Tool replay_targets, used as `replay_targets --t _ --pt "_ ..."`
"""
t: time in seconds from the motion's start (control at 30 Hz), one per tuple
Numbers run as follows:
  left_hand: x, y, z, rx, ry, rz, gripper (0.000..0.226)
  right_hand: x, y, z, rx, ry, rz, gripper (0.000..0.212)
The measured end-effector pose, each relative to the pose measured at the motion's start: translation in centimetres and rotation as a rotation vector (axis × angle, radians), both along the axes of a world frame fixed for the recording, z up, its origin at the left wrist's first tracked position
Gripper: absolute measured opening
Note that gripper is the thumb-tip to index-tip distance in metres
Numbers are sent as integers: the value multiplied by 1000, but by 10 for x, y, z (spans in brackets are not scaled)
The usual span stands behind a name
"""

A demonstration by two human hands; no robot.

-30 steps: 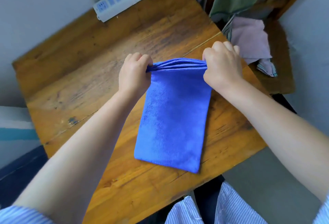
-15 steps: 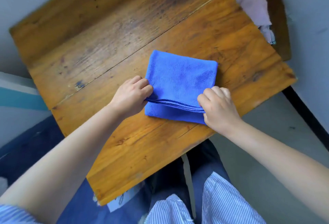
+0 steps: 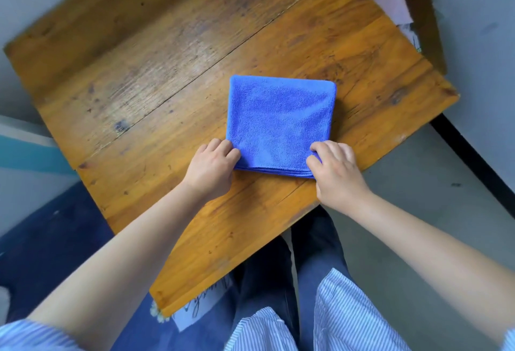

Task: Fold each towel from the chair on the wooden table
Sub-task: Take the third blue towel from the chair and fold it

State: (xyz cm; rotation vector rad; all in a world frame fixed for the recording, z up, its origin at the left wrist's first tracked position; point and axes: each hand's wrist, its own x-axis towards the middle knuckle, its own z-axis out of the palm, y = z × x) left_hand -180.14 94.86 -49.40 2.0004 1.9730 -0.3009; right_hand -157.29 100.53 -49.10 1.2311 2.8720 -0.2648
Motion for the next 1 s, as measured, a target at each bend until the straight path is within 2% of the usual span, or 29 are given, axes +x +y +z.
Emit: replay_targets --t 0.07,0.13,0.23,0.37,0.43,0.53,0.7,0.83,1.0 --pt "2 -3 7 58 -38 -4 21 2 -2 6 -30 7 2 26" --pt "6 0 15 200 -160 50 20 -2 6 14 -4 124 -39 11" --pt "20 26 18 432 -300 222 36 -33 33 18 26 248 -146 31" --pt "34 77 10 387 -340 484 55 -78 77 2 -146 107 -240 49" --pt "36 91 -2 370 -299 482 59 -84 90 -12 -142 45 -220 51" --pt "34 98 -27 252 -203 401 51 -76 101 -28 -163 -71 -143 54" --pt "28 100 -45 226 -233 541 57 -58 110 -35 -149 -90 -16 59" --pt "26 103 -46 219 -237 729 59 -37 118 -33 -205 -80 -80 63" --pt "24 91 -39 194 -200 830 61 -1 135 -34 -278 -152 -157 63"
